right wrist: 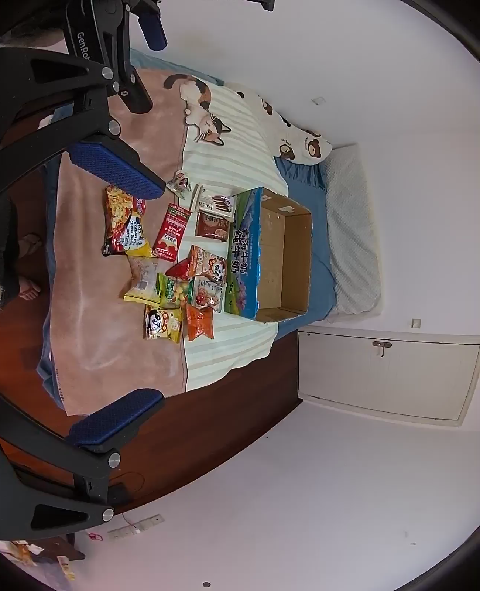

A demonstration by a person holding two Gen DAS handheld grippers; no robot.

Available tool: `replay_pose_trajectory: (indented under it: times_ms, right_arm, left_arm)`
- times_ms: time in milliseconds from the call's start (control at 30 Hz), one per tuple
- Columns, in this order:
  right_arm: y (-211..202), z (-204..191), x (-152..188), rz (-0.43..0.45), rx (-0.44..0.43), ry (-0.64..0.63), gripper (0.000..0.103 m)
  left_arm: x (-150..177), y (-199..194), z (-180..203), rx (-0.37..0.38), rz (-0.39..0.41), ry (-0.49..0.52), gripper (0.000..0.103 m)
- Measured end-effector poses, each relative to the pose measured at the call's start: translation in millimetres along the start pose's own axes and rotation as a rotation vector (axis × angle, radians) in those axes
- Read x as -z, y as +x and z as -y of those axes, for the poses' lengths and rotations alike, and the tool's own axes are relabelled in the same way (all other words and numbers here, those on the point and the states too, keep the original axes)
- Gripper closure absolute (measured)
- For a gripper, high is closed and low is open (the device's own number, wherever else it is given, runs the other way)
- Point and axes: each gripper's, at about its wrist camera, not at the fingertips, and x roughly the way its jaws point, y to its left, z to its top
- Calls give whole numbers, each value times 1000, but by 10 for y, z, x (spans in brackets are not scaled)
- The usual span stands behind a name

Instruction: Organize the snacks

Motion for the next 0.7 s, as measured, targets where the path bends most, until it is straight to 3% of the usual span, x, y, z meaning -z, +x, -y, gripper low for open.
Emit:
replay_pose_trajectory:
  times_ms: [700]
  right_arm:
    - [-50,-63,-11,-5,-12,-11,0]
  left_arm:
    - [-25,-111,-57,5,8,-13,0]
